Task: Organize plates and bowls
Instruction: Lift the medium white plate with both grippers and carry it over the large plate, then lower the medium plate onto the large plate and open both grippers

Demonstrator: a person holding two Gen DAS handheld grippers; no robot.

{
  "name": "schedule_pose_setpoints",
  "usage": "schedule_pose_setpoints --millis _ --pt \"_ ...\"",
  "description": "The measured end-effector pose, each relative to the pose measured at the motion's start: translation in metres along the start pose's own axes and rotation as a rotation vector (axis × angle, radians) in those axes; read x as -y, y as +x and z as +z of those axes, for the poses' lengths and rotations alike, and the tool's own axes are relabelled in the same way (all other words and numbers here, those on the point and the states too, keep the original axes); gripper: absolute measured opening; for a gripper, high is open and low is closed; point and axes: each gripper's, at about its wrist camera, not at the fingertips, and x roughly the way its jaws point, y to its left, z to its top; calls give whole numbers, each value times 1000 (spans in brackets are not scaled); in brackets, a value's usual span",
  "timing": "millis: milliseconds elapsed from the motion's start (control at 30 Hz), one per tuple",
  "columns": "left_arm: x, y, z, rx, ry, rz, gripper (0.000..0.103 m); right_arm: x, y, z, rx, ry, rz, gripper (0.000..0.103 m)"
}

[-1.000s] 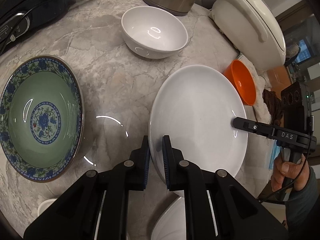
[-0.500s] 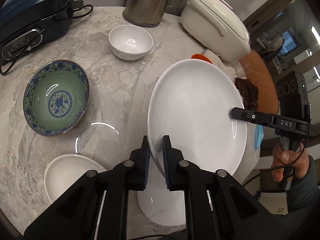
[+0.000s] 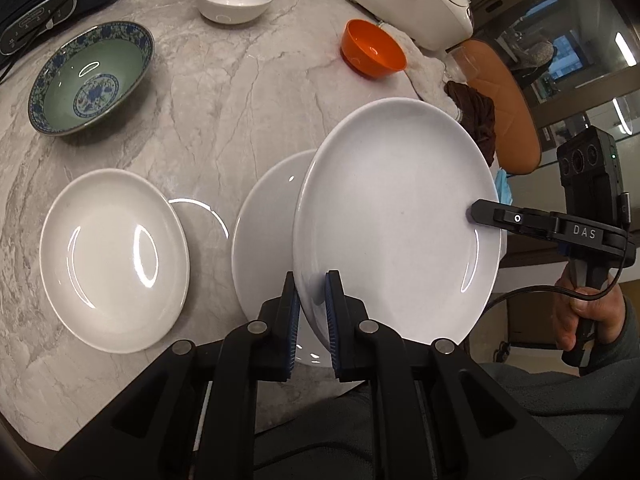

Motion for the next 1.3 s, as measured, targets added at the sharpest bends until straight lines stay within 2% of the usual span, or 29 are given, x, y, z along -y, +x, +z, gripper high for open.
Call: schedule_pose_setpoints --millis 267,600,833,1300 --pt "-9 42 -13 -78 13 18 11 31 27 -26 -45 42 -28 11" --pt "-29 84 -10 -112 12 70 11 61 67 -25 -80 43 -42 11" --pt "-35 98 -9 -112 4 81 11 70 75 -24 -94 43 -33 11" --pt "-20 114 0 -109 -40 112 12 77 78 -19 -109 1 -2 12"
